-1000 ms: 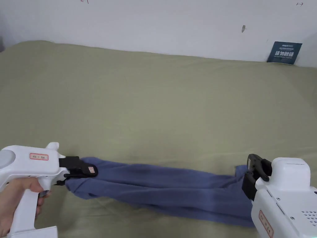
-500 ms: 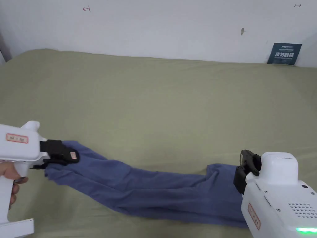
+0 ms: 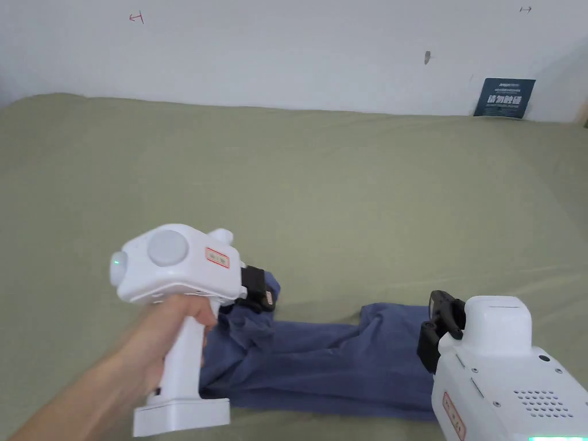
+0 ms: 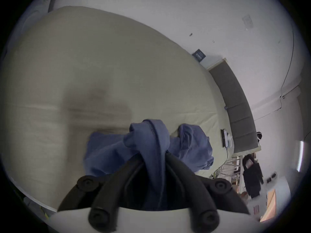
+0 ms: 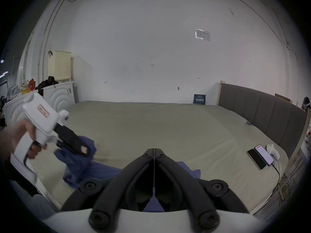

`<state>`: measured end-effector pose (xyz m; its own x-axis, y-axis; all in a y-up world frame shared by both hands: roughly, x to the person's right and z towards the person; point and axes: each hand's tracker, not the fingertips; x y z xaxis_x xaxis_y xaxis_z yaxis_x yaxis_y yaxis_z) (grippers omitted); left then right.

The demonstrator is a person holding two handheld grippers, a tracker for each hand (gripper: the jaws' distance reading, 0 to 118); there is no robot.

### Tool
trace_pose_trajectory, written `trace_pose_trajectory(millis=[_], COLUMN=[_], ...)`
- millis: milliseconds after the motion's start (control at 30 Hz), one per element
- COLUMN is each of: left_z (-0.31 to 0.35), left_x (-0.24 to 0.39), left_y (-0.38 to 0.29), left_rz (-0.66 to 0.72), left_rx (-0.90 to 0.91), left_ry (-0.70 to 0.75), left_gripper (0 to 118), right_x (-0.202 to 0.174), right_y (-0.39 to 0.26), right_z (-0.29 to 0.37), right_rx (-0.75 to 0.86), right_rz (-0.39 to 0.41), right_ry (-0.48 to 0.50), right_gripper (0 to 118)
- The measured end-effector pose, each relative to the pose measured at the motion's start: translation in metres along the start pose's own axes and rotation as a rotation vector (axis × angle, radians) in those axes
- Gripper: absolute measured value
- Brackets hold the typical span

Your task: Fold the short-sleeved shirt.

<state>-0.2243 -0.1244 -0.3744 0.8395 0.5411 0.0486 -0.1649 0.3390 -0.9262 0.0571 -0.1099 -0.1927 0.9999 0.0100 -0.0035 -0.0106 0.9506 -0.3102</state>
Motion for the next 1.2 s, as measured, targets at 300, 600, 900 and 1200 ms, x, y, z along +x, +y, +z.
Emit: trace_pose_trajectory(millis=[300,600,900,1200], left_z=[-0.060,0.021,-0.066,-0.120], left_x=[-0.002,-0.038,-0.036,0.006], left_y=[-0.025,-0.022,-0.031,-0.073], left_rz=[0.032,-0.060,0.020,-0.045], left_rx=[-0.011,0.097,-0.104,-0.130], left_ry=[-0.082,-0.103,-0.200,-0.190], left_gripper=[113,0,0,0], right_x=[0.009,0.008,0.012,0.025], right_y=[-0.004,-0.005,-0.006,-0.008], right_z=[-0.008,-0.010,-0.013,-0.013], right_rx=[-0.029,-0.031,-0.038,-0.048], right_rz=[-0.005,-0.013,-0.007,-0.017], right_ry=[-0.014,0.013,0.009,-0.018], right_gripper=[1,1,1,1])
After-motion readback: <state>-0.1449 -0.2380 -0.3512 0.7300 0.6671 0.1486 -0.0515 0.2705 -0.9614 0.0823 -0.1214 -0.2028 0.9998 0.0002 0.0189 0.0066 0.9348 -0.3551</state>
